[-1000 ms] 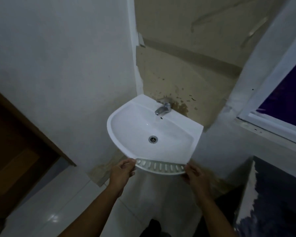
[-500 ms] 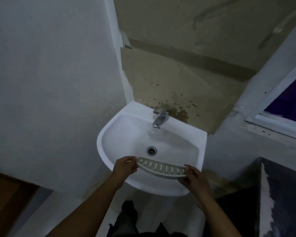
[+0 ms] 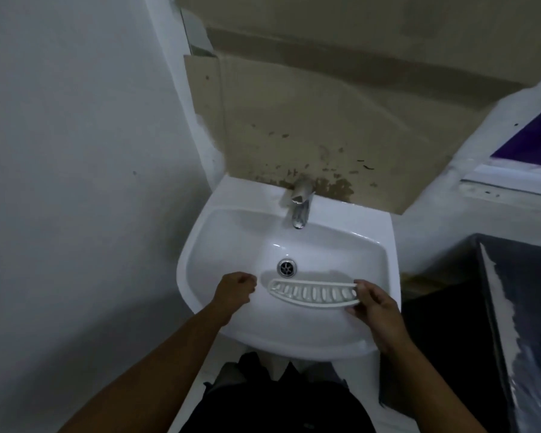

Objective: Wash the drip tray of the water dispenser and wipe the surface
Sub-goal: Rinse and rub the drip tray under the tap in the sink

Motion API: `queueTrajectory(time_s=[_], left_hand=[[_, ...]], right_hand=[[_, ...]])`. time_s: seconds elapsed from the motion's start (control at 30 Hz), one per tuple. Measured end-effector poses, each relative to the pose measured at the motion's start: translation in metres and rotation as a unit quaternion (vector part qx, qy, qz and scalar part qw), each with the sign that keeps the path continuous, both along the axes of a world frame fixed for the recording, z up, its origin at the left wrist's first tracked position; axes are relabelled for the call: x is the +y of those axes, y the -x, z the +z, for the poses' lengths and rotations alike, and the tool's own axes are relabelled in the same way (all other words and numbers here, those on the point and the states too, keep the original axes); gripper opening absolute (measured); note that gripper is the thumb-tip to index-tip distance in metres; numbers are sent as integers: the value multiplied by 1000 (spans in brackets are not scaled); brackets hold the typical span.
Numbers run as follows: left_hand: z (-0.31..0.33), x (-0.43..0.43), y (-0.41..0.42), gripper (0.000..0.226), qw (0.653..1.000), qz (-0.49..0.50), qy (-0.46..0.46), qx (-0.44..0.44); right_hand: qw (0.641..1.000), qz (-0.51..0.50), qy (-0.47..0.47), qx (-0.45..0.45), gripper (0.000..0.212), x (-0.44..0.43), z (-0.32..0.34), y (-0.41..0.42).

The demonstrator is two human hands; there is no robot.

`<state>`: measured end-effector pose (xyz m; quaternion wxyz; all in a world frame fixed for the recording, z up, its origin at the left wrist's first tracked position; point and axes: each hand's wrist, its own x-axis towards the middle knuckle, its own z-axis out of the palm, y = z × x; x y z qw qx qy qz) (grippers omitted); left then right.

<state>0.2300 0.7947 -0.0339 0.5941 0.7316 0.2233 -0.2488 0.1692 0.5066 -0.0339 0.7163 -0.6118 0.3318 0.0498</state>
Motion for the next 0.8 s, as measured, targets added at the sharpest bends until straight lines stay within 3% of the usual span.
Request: queueTrajectory(time_s=[0.27, 0.8], left_hand=[[-16, 13, -8, 15, 998, -48, -23, 32], [-15, 2, -10, 9, 999, -21, -26, 38]], right_hand=[[997, 19, 78, -13, 17, 20, 5, 4], [959, 169, 212, -84, 25, 18, 16, -14]])
